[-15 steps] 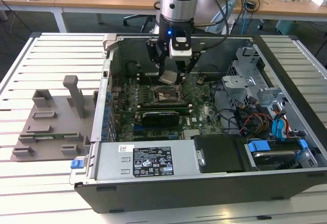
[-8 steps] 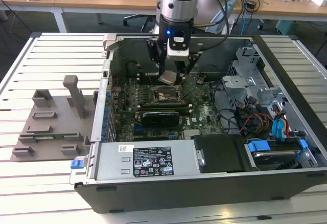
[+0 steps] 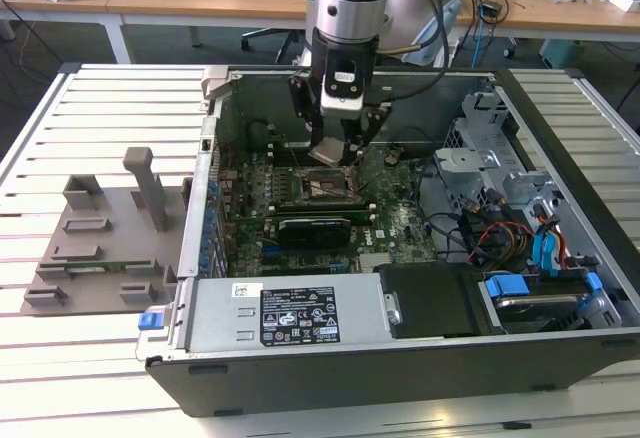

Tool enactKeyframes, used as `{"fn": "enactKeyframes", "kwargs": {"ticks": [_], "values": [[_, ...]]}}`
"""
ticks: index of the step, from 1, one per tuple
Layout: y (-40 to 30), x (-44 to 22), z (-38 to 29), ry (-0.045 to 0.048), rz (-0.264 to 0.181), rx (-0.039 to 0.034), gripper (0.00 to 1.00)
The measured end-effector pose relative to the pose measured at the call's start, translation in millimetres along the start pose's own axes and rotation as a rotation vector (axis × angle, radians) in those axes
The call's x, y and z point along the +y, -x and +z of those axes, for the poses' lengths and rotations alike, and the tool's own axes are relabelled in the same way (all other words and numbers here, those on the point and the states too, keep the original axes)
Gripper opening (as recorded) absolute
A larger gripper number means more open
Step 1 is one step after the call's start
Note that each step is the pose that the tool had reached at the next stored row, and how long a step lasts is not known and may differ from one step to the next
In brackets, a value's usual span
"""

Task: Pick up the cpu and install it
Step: 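Place the cpu into insertion slot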

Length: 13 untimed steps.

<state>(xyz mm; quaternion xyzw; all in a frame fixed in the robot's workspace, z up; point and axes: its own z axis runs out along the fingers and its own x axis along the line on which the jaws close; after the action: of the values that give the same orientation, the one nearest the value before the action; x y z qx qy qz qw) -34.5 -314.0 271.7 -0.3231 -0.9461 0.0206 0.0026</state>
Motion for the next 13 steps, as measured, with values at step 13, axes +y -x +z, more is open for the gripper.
{"fn": "enactKeyframes", "kwargs": {"ticks": [13], "values": [[0.0, 0.0, 0.2, -0.0011, 0.13, 0.0053, 0.55]]}}
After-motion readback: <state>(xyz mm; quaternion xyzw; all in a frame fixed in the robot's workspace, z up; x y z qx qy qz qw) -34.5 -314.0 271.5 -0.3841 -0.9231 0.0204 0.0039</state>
